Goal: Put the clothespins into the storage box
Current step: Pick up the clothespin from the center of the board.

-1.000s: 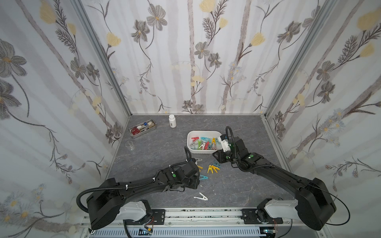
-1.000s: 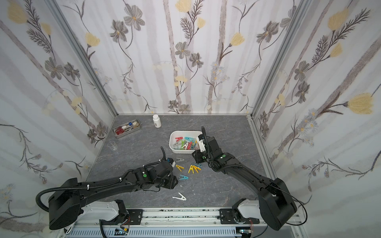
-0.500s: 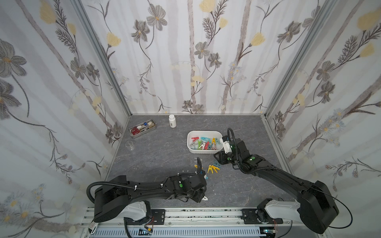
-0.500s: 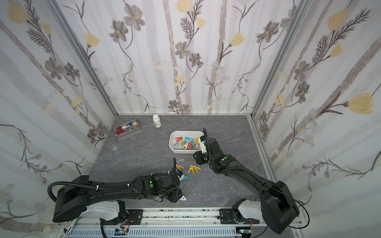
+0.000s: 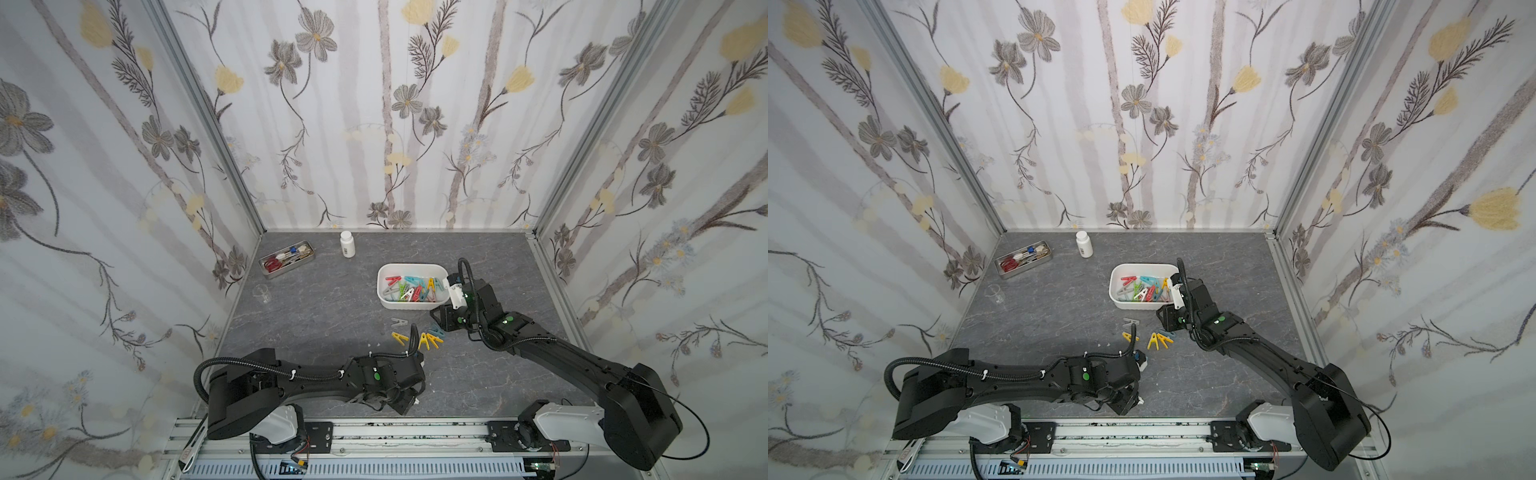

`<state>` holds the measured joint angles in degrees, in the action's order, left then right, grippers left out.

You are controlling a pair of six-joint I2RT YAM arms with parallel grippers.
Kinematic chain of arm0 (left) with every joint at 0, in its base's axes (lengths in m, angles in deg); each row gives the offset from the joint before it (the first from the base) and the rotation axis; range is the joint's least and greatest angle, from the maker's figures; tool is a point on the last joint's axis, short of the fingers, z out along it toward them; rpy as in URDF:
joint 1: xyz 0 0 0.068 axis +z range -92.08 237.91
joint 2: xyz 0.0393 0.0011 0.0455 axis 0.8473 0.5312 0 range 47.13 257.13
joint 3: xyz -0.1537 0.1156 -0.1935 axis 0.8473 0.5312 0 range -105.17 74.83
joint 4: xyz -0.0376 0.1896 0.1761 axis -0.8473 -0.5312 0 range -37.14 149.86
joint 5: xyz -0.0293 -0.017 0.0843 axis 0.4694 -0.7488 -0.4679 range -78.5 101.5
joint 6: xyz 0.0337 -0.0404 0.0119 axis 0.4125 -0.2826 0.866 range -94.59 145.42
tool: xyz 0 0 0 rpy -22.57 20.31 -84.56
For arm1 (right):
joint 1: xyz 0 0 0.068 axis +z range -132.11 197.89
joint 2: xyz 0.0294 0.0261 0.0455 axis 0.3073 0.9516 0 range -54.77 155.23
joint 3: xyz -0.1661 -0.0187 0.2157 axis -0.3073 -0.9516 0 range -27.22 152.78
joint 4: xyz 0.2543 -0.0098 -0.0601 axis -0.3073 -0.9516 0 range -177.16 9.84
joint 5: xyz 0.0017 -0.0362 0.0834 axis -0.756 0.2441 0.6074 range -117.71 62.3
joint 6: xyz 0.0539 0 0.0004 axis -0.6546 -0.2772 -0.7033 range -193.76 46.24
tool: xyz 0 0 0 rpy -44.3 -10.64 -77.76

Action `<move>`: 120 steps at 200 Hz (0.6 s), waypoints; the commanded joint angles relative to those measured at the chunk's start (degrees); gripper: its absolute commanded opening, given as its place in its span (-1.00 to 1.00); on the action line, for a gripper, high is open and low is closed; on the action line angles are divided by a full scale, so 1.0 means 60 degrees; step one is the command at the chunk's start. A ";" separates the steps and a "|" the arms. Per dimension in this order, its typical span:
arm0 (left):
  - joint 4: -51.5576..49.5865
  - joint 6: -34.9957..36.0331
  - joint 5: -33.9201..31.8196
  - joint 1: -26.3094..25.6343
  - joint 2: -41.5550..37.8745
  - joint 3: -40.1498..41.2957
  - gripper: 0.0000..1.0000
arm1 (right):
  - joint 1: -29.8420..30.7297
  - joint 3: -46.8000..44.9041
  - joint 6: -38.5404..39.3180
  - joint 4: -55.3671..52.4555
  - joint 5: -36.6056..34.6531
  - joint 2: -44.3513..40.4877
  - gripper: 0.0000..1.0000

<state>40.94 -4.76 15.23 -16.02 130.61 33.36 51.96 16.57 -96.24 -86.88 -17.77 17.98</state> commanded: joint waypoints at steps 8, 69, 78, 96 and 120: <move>-0.0116 -0.0003 0.0130 -0.0048 -0.0015 0.0056 -0.06 | 0.0006 -0.0033 -0.0047 0.0325 0.0056 0.0018 -0.15; -0.0084 -0.0064 0.0276 -0.0129 0.0132 0.0146 -0.25 | 0.0007 -0.0025 -0.0044 0.0315 0.0057 0.0047 -0.15; -0.0084 -0.0069 0.0287 -0.0142 0.0174 0.0167 -0.27 | 0.0006 -0.0033 -0.0042 0.0343 0.0068 0.0062 -0.15; -0.0099 -0.0079 0.0291 -0.0159 0.0207 0.0170 -0.34 | 0.0006 -0.0033 -0.0062 0.0371 0.0100 0.0077 -0.16; -0.0114 -0.0127 0.0171 -0.0158 0.0215 0.0167 -0.45 | 0.0010 -0.0033 -0.0061 0.0384 0.0102 0.0091 -0.16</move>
<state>40.68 -4.85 17.08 -16.98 131.72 34.34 51.96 16.53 -96.24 -86.77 -17.60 18.37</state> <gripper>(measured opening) 0.303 0.422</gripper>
